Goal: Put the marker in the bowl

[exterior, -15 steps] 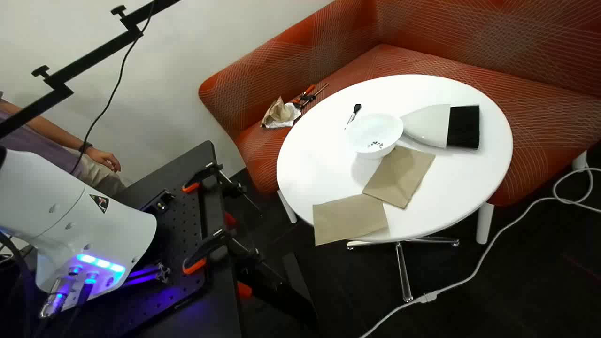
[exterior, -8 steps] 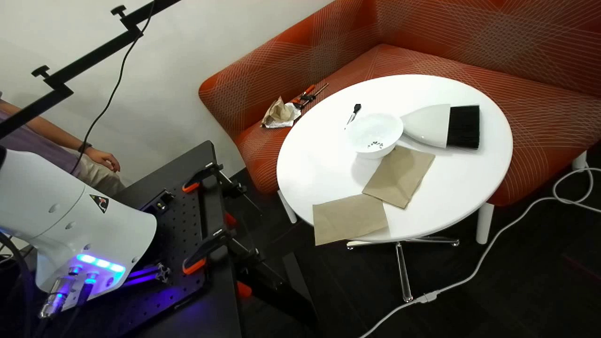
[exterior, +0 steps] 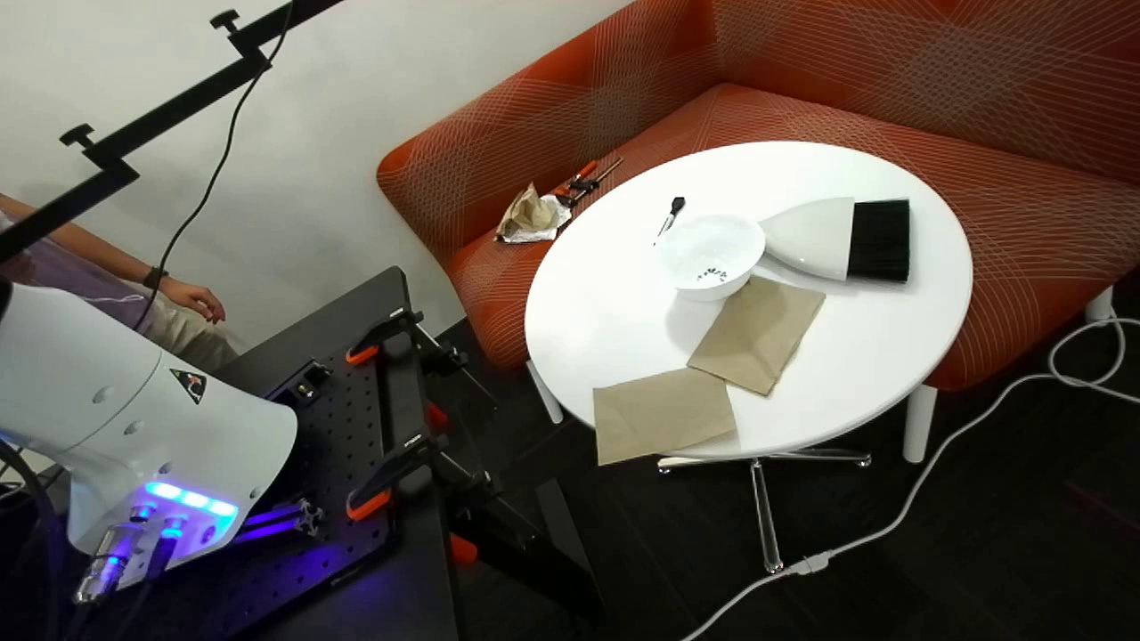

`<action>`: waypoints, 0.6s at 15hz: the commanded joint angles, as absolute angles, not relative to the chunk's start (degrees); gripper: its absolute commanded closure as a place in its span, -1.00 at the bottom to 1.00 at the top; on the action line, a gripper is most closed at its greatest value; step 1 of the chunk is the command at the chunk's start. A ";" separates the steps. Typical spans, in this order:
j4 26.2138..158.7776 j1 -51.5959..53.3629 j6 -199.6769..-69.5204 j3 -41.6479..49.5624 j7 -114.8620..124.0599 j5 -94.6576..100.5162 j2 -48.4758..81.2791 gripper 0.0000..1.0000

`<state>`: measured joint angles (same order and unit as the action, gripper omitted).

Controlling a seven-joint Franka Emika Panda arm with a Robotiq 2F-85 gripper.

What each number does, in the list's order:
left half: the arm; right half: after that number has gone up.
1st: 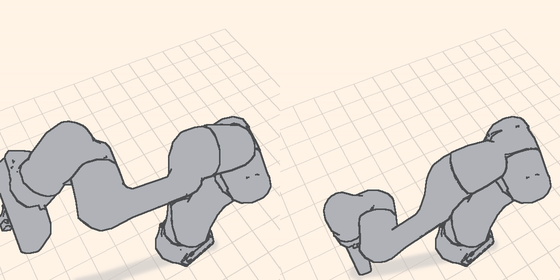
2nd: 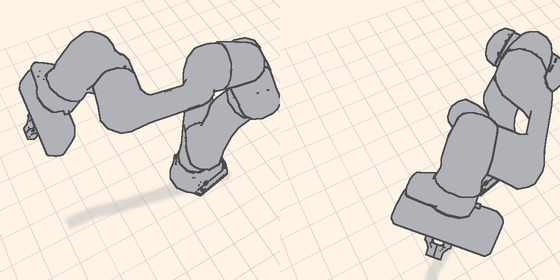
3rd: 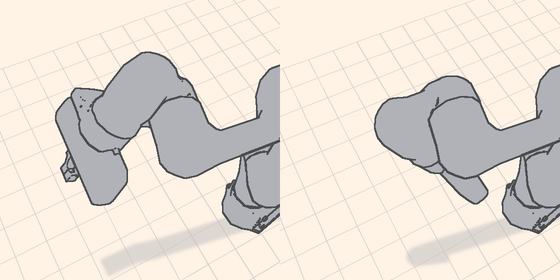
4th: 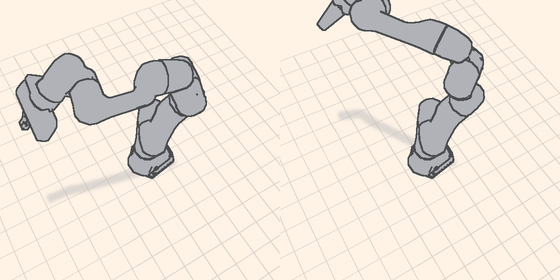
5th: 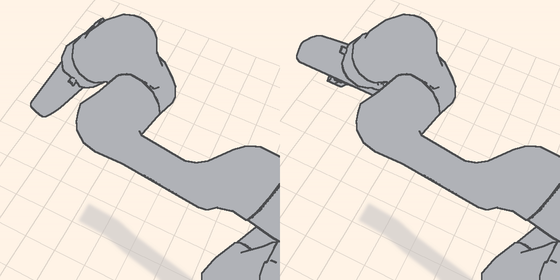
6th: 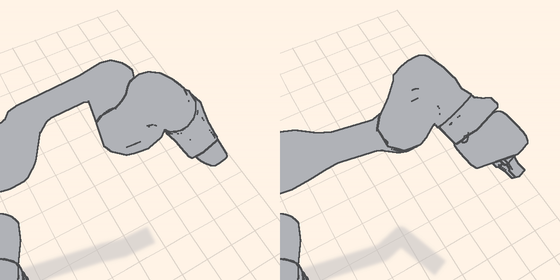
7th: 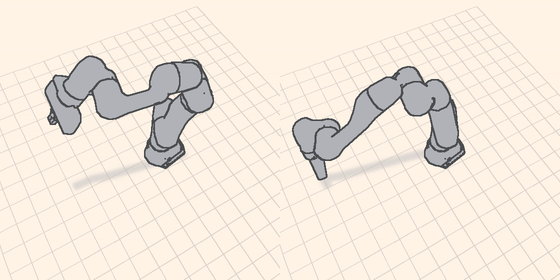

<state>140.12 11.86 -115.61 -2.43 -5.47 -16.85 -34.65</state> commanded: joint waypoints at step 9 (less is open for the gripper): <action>141.24 11.57 -136.47 -7.09 -9.88 -9.86 -17.39 -1.00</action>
<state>140.87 11.97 -130.96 -6.66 -7.87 -12.51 -21.43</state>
